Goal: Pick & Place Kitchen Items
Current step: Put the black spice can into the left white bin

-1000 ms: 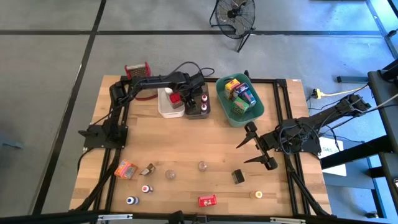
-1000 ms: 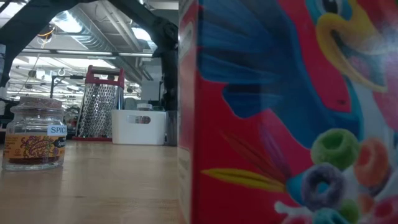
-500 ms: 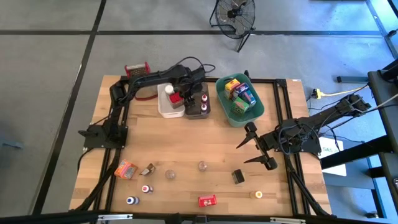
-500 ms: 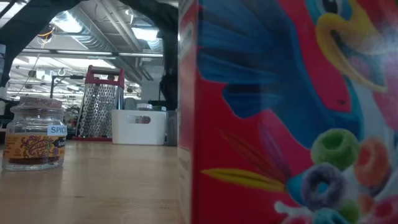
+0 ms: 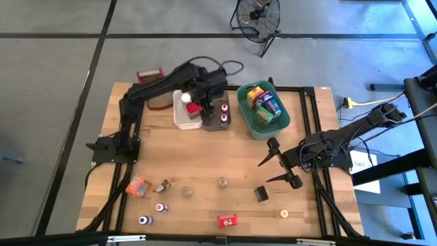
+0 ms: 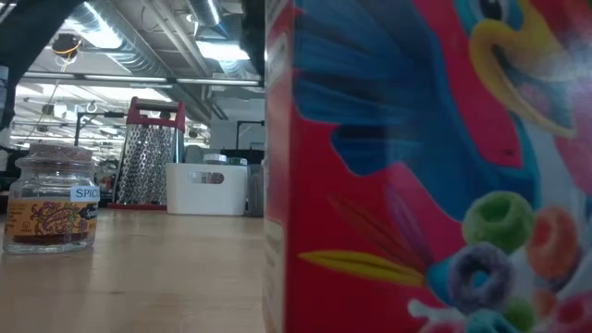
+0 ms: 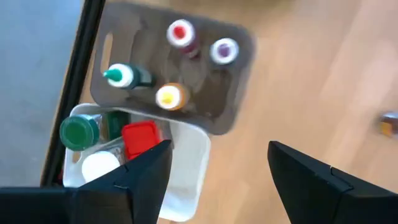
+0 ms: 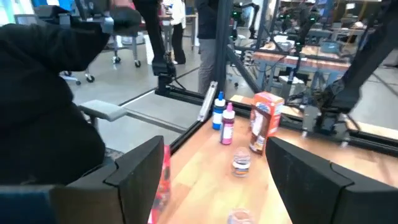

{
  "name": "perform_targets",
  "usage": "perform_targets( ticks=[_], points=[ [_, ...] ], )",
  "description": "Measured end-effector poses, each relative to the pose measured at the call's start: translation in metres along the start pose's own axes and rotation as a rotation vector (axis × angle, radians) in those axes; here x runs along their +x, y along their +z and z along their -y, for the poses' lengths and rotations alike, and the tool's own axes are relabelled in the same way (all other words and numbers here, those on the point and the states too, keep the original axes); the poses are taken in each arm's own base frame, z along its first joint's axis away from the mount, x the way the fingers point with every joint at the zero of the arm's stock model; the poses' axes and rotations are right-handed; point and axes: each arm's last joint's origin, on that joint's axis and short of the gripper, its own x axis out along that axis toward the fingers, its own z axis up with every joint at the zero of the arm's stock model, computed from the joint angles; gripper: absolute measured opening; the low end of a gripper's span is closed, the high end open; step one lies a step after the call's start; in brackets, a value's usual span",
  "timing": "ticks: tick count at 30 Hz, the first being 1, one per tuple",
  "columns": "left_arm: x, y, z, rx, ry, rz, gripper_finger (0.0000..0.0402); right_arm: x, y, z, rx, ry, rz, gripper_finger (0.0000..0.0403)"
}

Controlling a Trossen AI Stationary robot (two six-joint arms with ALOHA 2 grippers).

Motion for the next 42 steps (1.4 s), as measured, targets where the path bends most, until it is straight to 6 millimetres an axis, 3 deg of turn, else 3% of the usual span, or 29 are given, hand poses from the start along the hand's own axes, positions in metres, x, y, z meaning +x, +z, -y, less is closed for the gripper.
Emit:
perform_targets(
  ticks=[8,16,20,24,28,31,34,38,42],
  points=[
    [-0.044,-0.029,0.076,0.129,0.012,0.122,0.0261,0.001,0.018,-0.031,-0.056,-0.071,-0.100,0.0284],
    [-0.063,-0.065,0.154,0.354,-0.051,0.161,0.0261,0.016,0.047,-0.067,-0.059,-0.249,-0.284,0.0284],
    [-0.070,-0.088,0.187,0.394,0.040,0.224,0.0261,0.029,0.055,-0.072,-0.008,-0.346,-0.417,0.0284],
    [-0.075,-0.124,0.209,0.442,0.121,0.266,0.0261,0.040,0.062,-0.072,0.150,-0.424,-0.527,0.0284],
    [-0.075,-0.164,0.210,0.414,0.165,0.283,0.0261,0.043,0.058,-0.068,0.201,-0.521,-0.696,0.0284],
    [-0.072,-0.191,0.196,0.333,0.240,0.344,0.0261,0.043,0.052,-0.061,0.263,-0.609,-0.771,0.0284],
    [-0.068,-0.214,0.175,0.250,0.265,0.398,0.0261,0.045,0.047,-0.051,0.457,-0.677,-0.793,0.0284],
    [-0.062,-0.229,0.154,0.152,0.200,0.487,0.0261,0.043,0.042,-0.040,0.703,-0.763,-0.837,0.0284],
    [-0.055,-0.237,0.144,0.172,0.149,0.559,0.0261,0.042,0.040,-0.027,0.765,-0.835,-0.856,0.0284]
  ],
)
